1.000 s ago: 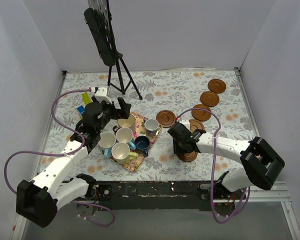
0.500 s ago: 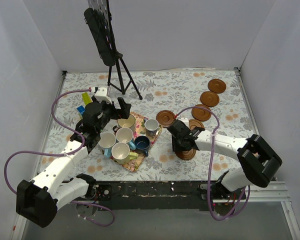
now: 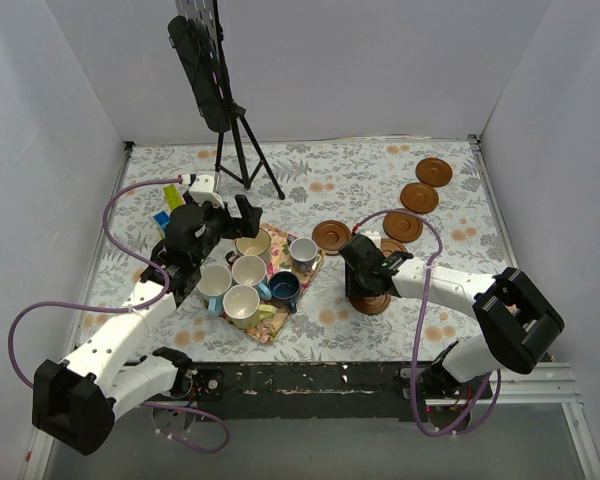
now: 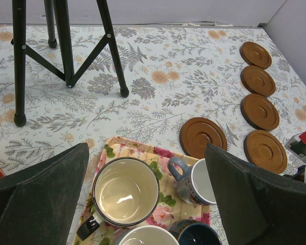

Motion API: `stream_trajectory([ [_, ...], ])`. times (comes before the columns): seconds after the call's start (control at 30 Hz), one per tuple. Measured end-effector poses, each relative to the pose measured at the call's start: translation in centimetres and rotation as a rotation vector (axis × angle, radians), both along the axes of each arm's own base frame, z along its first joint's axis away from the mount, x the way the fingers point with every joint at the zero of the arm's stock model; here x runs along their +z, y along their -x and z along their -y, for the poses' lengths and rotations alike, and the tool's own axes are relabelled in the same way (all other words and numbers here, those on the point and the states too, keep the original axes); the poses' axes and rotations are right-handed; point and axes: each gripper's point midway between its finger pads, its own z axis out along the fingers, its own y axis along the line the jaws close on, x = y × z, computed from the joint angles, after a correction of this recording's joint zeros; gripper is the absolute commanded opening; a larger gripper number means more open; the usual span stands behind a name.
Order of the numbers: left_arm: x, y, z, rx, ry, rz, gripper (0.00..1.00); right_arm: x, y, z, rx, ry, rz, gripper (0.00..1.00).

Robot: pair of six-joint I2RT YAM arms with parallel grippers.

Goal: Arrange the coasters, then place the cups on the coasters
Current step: Move the coaster to the center of the board.

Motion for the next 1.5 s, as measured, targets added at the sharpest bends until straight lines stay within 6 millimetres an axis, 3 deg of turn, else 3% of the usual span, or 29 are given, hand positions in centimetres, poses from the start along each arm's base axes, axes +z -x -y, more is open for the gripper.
stream_trajectory([
  [1.5, -0.4, -0.2, 0.0, 0.002, -0.006, -0.011, 0.98, 0.1, -1.8, 1.1, -0.015, -0.029, 0.048, 0.36],
])
